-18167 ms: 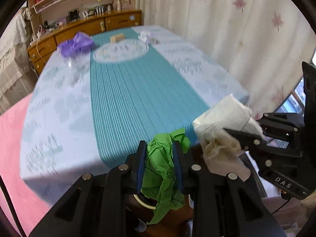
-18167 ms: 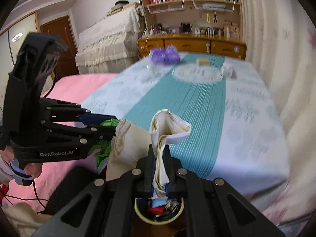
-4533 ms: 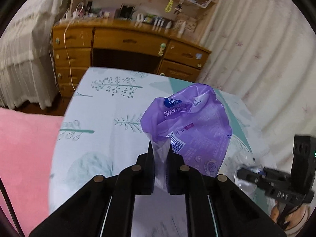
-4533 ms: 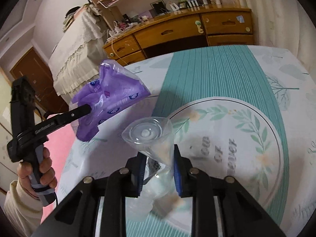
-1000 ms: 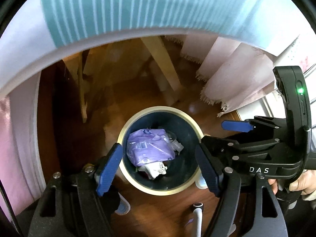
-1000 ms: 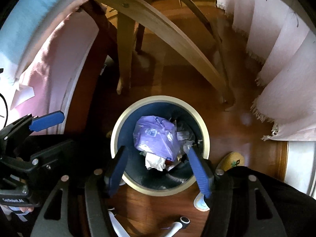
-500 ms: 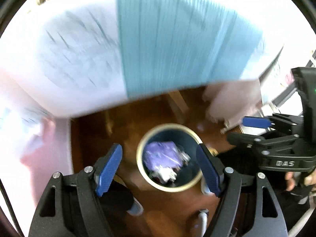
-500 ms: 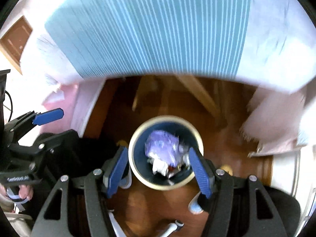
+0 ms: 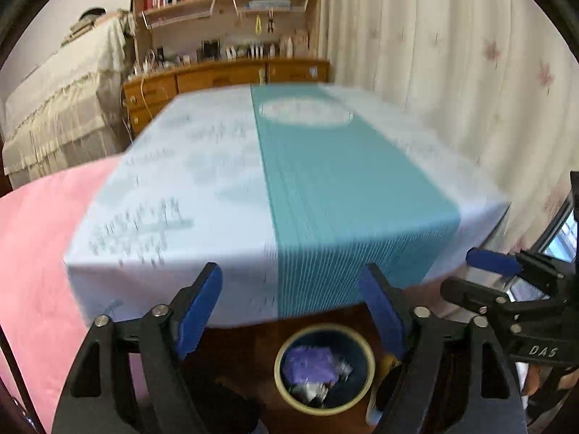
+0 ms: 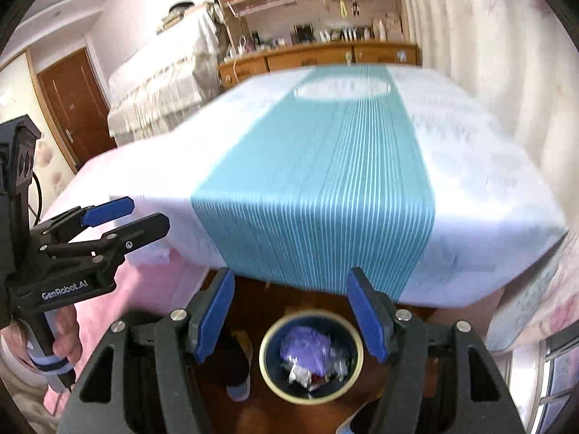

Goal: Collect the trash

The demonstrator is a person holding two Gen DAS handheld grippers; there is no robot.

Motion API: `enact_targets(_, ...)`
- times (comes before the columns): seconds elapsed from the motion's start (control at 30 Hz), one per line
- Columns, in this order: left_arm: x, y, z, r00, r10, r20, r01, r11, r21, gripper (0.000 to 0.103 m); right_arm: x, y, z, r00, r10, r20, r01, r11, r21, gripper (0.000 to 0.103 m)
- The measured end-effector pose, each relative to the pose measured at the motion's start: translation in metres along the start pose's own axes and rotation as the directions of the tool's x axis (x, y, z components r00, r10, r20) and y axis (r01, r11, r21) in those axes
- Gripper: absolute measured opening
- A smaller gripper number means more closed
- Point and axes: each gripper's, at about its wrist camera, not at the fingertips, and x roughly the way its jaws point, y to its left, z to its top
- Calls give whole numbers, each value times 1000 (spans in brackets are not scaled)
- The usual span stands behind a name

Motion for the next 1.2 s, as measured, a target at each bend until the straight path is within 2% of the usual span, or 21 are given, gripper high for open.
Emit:
enact_targets(0.07, -17, -3, 13, 999, 9, 53, -9, 1000, -2, 89, -12, 2, 12, 999, -11, 33, 11, 1000, 5, 65)
enact_targets(0.17, -36, -10, 27, 993, 29, 114, -28, 1000, -9, 91, -26, 2, 27, 998, -20, 67, 18, 999, 36, 65)
enact_targets(0.3, -51, -25, 48, 990, 71, 122, -69, 997, -20, 91, -47, 0, 44, 995, -19, 95, 12, 997, 70, 65)
enact_targets(0.5, -65, -34, 58, 992, 92, 88, -87, 994, -66, 91, -79, 10, 53, 988, -45, 145, 34, 997, 73, 65)
enact_targets(0.67, -74, -40, 50, 991, 124, 57, -118, 988, -104, 91, -94, 12, 56, 982, -80, 170, 66, 994, 82, 66)
enact_targets(1.0, -71, -35, 39, 983, 182, 30, -175, 972, -155, 91, -92, 19, 47, 989, -81, 124, 70, 994, 89, 66)
enact_targets(1.2, -62, -36, 36, 984, 180, -12, -179, 971, -160, 91, -84, 27, 42, 989, -102, 105, 97, 994, 56, 66)
